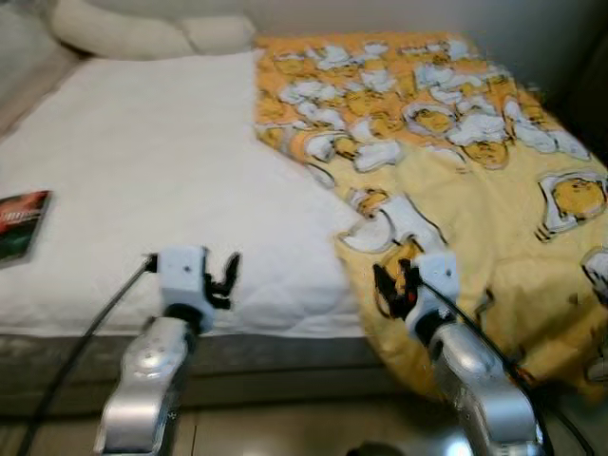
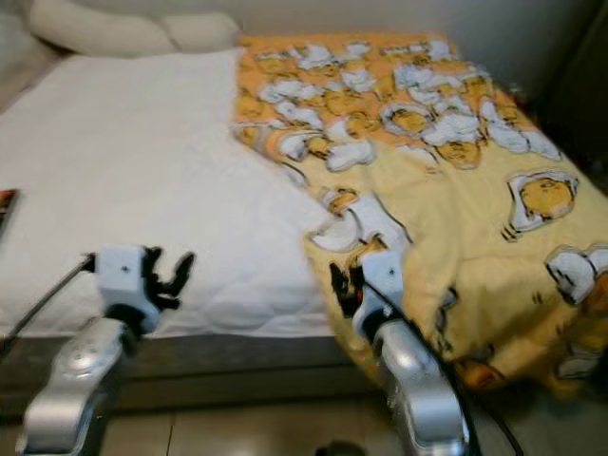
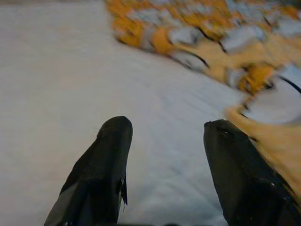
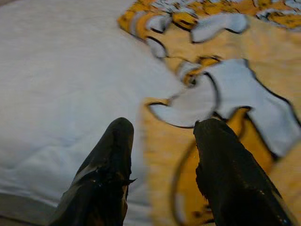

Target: Clean up the room

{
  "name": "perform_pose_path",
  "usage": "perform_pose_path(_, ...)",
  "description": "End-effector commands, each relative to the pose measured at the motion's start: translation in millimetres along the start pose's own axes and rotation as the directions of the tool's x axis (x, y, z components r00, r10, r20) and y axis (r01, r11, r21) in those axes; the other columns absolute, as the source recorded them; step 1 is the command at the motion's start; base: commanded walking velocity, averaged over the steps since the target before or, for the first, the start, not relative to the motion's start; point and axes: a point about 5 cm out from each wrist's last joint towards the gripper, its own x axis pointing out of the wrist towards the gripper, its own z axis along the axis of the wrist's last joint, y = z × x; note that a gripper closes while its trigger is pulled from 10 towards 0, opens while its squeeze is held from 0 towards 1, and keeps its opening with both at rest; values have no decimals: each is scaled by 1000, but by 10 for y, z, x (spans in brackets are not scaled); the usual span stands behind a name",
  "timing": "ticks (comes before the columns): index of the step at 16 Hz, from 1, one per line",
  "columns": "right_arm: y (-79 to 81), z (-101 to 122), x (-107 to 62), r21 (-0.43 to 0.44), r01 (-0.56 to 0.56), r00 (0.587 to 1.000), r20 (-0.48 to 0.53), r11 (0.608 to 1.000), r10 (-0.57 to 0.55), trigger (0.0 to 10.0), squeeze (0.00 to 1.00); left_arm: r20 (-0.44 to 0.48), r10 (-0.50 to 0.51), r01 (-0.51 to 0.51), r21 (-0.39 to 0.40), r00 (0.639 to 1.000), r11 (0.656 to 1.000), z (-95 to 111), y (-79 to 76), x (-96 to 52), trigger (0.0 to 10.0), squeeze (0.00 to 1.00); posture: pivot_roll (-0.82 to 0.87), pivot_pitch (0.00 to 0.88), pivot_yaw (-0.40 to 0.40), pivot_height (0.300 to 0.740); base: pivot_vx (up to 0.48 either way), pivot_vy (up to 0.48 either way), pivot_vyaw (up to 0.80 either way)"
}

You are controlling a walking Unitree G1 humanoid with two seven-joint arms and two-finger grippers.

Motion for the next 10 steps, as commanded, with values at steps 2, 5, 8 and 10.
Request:
perform_pose_path(2, 76, 34, 51, -13, -39, 999, 9, 999, 39, 10000, 0, -1, 27, -27, 14, 1000, 1000, 9, 107, -32, 10000, 0, -81, 52, 37, 740, 292, 0, 0)
perform_pose_path(5, 135, 31, 87, -26, -73, 997, 6, 997, 73, 10000, 0, -4, 31, -31, 21, 1000, 999, 11, 142, -49, 10000, 0, -71, 46, 34, 740, 287, 0, 0)
perform_pose_path(8, 195, -31, 153, -25, -115, 992, -53, 993, 113, 10000, 0, -35, -16, 18, 47, 999, 999, -2, 128, -56, 10000, 0, -66, 44, 34, 740, 0, 0, 0)
perform_pose_path(10, 200, -81, 271, -37, -129, 984, -130, 991, 123, 10000, 678, -52, -97, 101, 80, 994, 992, 10, 86, -49, 10000, 0, -61, 48, 36, 740, 0, 0, 0)
